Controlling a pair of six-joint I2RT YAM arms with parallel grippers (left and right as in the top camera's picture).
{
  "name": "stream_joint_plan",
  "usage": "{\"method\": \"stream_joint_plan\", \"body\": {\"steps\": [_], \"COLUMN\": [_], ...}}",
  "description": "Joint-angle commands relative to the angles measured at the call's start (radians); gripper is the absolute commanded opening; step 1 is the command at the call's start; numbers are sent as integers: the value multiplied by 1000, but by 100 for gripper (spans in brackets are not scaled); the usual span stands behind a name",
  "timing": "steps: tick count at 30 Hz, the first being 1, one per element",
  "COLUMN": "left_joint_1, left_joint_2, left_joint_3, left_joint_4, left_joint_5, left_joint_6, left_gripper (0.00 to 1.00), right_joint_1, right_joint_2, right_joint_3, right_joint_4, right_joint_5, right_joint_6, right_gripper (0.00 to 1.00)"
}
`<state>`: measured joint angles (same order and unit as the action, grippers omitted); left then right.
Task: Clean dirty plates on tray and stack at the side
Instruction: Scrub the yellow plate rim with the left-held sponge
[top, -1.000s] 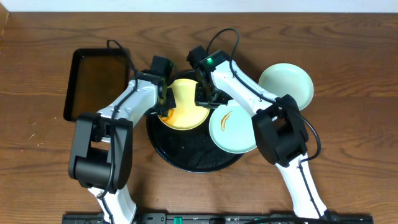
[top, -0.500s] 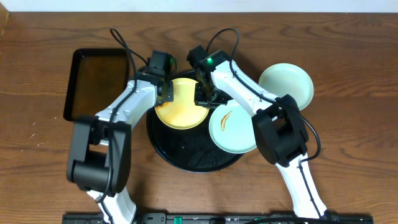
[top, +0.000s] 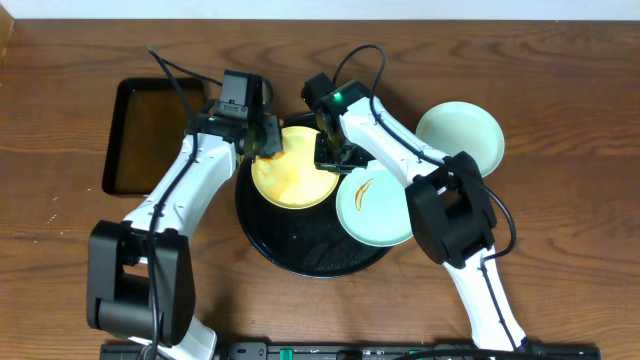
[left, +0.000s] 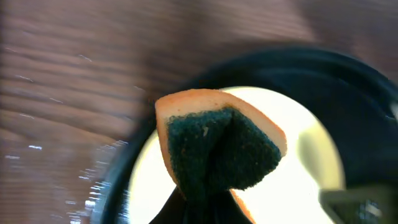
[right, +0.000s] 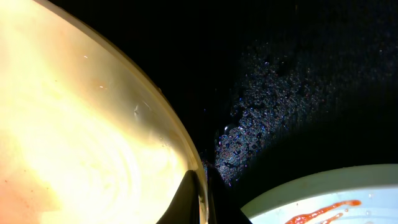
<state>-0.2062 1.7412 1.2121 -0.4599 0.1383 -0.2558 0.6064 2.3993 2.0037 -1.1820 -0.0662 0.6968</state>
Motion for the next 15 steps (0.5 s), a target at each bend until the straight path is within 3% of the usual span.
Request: {"method": "stream_joint_plan", "body": {"steps": [1,15], "left_joint_1": [-8,-6], "left_joint_2": [20,226], "left_joint_3": [-29,-35], "left_joint_4": [-2,8], "left_joint_5": [115,122], "left_joint_6": [-102,-152], "left_gripper": [7,8], "right_joint_1": [-12,-12], "right_joint_2": [28,28], "right_joint_3": [-10,-10], "right_joint_4": [-10,-11], "right_joint_5": [92,92], "right_joint_6": [5,5], "right_gripper": [1,2]}}
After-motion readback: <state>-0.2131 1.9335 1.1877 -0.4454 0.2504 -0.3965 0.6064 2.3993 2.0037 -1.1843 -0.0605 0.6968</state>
